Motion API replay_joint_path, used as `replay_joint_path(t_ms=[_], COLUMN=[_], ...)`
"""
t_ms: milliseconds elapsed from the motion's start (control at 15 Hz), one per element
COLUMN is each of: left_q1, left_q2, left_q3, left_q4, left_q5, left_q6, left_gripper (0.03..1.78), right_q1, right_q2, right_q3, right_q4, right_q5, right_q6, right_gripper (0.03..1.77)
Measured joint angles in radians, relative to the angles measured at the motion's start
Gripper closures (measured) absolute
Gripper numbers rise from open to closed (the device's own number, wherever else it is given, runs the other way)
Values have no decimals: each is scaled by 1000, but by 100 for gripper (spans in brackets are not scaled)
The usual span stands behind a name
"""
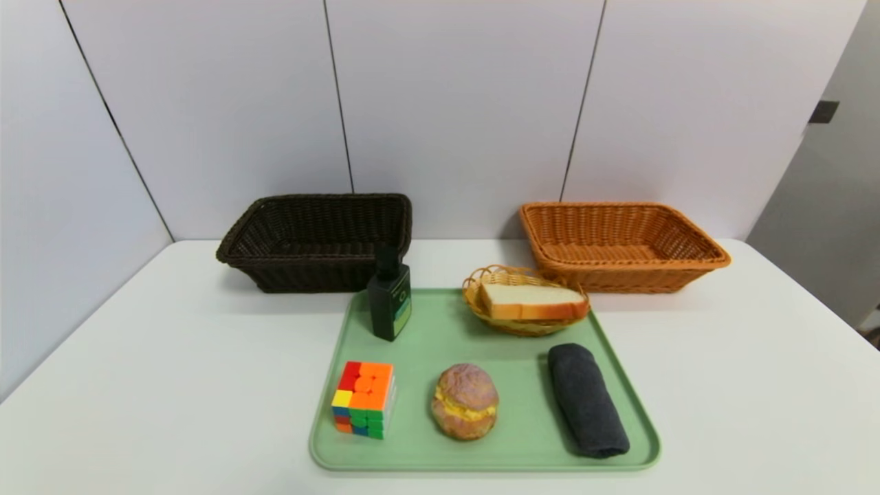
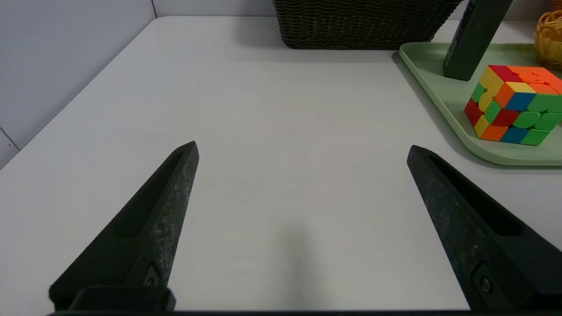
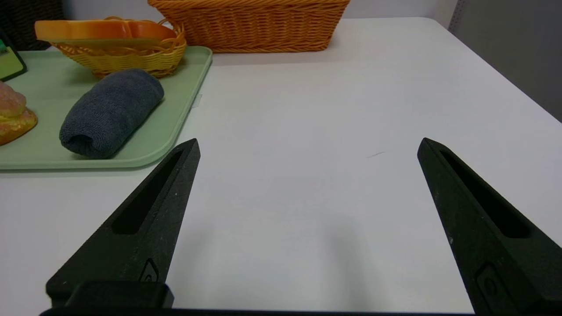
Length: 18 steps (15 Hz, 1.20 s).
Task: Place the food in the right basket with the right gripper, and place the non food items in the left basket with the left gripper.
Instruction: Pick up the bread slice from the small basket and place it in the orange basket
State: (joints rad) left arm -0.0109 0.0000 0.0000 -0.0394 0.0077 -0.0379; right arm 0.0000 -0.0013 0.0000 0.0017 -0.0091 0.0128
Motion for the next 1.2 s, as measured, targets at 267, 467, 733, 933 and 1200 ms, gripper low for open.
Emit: replay_joint_path(t_ms=[267, 467, 733, 933, 1200], left_q1=[0, 0, 0, 0, 0], left_q2=[0, 0, 0, 0, 0], left_q3=[0, 0, 0, 0, 0], left_q4=[0, 0, 1, 0, 0], left_q5=[0, -1, -2, 1, 0], left_q6=[0, 21, 32, 11, 5], left_gripper=[12, 12, 12, 12, 12], right_q1=[0, 0, 0, 0, 0], right_q2=[0, 0, 0, 0, 0], right_q3=[0, 0, 0, 0, -20], right_q4=[0, -1, -1, -3, -47], right_q5=[2, 6, 4, 7, 17], right_q6=[-7, -20, -12, -19, -12], right_gripper=[9, 9, 9, 9, 9])
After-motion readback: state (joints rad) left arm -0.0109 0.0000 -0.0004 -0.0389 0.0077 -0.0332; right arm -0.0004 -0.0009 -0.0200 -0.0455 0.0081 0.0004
